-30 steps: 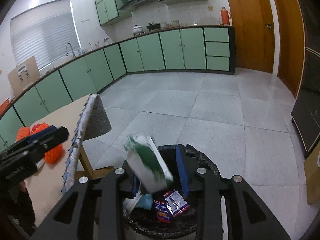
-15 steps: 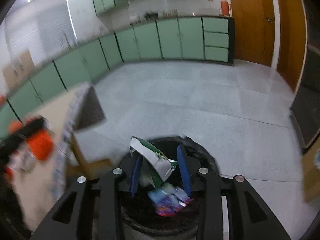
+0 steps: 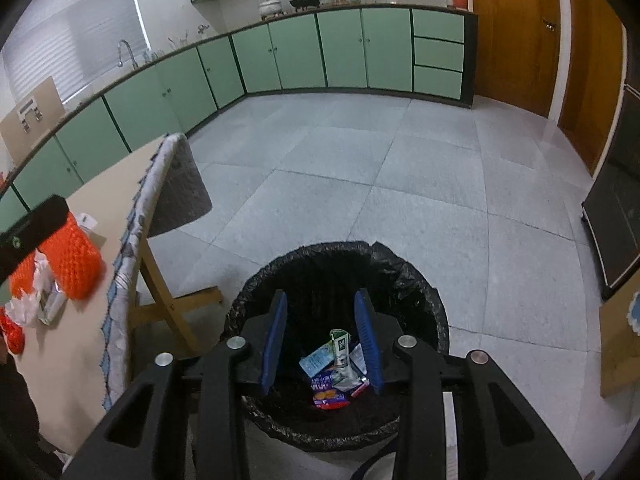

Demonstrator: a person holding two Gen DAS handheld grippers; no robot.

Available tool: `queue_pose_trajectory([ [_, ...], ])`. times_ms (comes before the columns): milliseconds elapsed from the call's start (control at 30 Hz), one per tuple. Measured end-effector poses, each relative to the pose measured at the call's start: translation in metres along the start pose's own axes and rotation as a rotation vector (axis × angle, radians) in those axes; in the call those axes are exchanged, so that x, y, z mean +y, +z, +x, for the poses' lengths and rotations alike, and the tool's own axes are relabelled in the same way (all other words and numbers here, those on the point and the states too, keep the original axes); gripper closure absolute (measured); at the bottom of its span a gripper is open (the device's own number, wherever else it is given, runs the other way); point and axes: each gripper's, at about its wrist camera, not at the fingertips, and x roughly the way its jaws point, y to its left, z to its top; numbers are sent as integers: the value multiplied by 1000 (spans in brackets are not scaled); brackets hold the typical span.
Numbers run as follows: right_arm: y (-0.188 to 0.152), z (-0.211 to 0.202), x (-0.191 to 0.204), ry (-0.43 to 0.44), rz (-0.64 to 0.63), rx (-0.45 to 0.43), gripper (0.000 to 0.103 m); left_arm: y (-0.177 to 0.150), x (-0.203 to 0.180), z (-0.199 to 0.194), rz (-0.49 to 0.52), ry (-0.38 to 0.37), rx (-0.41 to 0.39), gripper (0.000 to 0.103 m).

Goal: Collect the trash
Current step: 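Open the right tool over the bin to drop the milk carton while the left drops the blue carton, then move both open tools back over the trash on the table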

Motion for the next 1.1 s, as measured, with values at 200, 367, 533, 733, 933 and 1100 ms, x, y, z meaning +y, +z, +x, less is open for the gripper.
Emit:
queue_pose_trajectory([
  [200, 6, -14, 12, 27, -6, -46, 68, -2, 9, -13, 1, 22, -17, 47],
  [367, 11, -29, 38, 85, -37, -97, 68, -4, 28, -36, 11, 87, -48, 47],
  [533, 12, -33, 76, 168, -75, -143, 68, -12, 64, -65, 10, 205, -69, 47],
  [733, 5, -23, 137, 266, -129, -169, 68, -29, 123, -102, -29, 371, -78, 47],
  [933, -7, -10, 190, 317, -211, -169, 62, -50, 184, -142, -101, 534, -67, 44],
  [1100, -19, -1, 221, 323, -270, -151, 58, -71, 222, -157, -156, 632, -19, 38],
])
